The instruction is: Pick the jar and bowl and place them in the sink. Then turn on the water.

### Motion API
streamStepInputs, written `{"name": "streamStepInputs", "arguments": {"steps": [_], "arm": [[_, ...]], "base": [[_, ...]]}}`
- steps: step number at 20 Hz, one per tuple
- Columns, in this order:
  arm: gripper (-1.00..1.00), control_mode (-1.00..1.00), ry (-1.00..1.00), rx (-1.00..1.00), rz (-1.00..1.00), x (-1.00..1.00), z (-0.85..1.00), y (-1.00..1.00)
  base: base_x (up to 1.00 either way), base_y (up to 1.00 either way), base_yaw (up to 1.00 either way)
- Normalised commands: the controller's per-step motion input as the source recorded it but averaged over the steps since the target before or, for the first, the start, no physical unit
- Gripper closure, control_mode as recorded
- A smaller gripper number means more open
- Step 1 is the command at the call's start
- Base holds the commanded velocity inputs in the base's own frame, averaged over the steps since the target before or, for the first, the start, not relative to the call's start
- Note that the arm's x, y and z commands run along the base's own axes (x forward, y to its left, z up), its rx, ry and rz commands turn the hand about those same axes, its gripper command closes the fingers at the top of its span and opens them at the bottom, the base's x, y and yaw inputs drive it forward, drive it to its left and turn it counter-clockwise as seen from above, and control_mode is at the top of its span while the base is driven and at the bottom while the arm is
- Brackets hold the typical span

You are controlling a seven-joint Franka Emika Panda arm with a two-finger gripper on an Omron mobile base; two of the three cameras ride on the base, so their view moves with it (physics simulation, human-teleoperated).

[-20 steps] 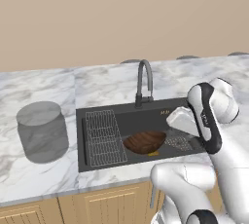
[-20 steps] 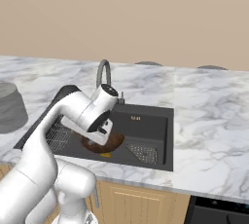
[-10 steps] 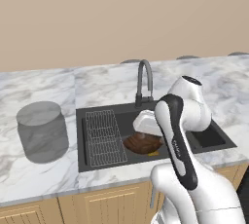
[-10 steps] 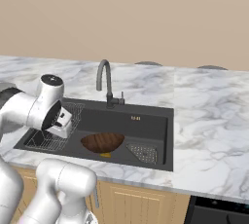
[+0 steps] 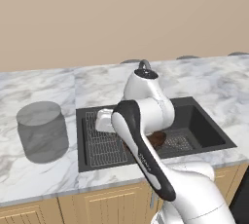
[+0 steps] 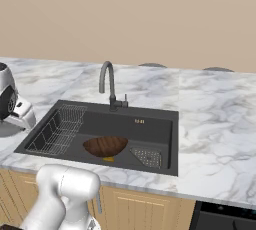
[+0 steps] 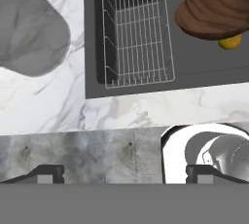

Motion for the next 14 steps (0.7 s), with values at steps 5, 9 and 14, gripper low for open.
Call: {"name": "streamStepInputs", "arguments": {"steps": [5,9,14], "arm": [[-1.0,-1.0,0.02,-0.08,0.0,0.06,0.42,0.52],[-1.0,-1.0,0.0,-0.03,0.0,0.09,0.23,0.53],[-1.0,-1.0,0.0,-0.01,0.0,0.11,0.01,0.67]], "base": [[0.0,0.0,0.0],[0.0,0.0,0.0],[0.0,0.0,0.0]]}}
